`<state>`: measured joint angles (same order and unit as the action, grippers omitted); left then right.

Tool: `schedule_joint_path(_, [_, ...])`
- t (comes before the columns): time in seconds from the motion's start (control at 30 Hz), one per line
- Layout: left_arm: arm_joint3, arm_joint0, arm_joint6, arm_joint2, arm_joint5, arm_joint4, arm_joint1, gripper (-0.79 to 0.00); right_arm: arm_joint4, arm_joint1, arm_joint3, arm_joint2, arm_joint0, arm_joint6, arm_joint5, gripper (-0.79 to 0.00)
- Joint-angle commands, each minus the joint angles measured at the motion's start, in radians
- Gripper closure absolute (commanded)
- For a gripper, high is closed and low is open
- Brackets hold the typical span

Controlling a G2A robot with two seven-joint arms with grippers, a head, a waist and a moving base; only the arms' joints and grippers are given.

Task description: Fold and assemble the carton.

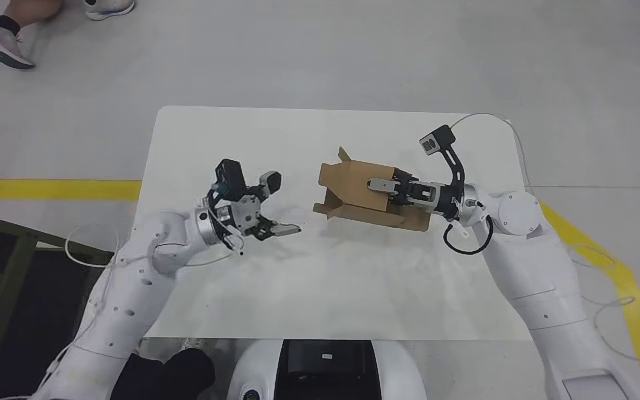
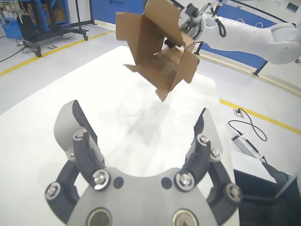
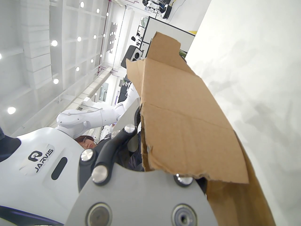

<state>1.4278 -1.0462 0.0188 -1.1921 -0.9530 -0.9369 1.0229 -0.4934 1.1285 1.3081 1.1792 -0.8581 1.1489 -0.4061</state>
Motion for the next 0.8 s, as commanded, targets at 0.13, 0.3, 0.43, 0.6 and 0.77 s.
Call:
schedule_joint_path(0.13, [-0.076, 0.018, -0.127, 0.021, -0.039, -0.136, 0.008, -0.785, 0.000, 0.000, 0.000, 0.000, 0.000, 0.000, 0.000, 0.000])
schedule_joint_path(0.3, [-0.068, 0.023, -0.301, 0.055, -0.058, -0.361, 0.011, -0.785, 0.000, 0.000, 0.000, 0.000, 0.000, 0.000, 0.000, 0.000])
schedule_joint_path(0.43, [-0.061, 0.029, -0.413, 0.088, -0.053, -0.492, 0.013, -0.785, 0.000, 0.000, 0.000, 0.000, 0.000, 0.000, 0.000, 0.000])
schedule_joint_path(0.6, [-0.088, 0.060, -0.494, 0.146, -0.051, -0.564, 0.024, -0.785, 0.000, 0.000, 0.000, 0.000, 0.000, 0.000, 0.000, 0.000])
schedule_joint_path(0.77, [-0.096, 0.087, -0.514, 0.200, -0.051, -0.562, 0.039, -0.785, 0.000, 0.000, 0.000, 0.000, 0.000, 0.000, 0.000, 0.000])
